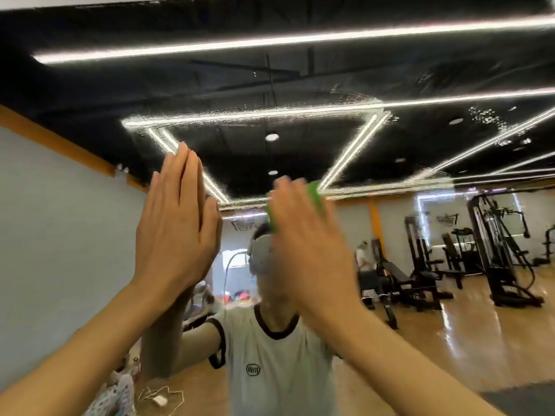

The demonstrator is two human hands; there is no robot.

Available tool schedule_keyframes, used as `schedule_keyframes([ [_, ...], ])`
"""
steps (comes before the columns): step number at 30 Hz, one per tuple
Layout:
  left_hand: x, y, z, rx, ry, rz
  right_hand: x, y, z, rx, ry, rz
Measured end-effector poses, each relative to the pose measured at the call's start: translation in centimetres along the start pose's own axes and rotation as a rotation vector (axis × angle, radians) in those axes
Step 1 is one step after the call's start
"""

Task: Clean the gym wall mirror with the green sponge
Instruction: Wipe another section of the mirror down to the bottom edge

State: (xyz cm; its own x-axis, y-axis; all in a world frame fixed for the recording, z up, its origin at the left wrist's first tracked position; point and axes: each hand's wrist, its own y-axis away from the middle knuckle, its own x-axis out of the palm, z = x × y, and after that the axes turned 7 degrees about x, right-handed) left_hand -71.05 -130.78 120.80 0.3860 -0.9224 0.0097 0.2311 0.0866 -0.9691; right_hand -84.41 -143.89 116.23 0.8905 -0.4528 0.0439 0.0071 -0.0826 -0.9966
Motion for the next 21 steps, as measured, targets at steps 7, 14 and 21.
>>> schedule_keyframes([
  [7, -0.1, -0.1, 0.1, -0.001, -0.021, 0.028, -3.4, 2.6, -9.6, 0.087, -0.03, 0.054],
  [14, 0.2, -0.7, -1.4, -0.015, -0.011, 0.011, -1.9, 0.0, -6.4, 0.256, -0.013, -0.103],
  [21, 2.4, -1.6, -4.4, 0.026, 0.019, -0.036, -3.1, -4.2, -11.6, -0.11, 0.013, 0.049],
])
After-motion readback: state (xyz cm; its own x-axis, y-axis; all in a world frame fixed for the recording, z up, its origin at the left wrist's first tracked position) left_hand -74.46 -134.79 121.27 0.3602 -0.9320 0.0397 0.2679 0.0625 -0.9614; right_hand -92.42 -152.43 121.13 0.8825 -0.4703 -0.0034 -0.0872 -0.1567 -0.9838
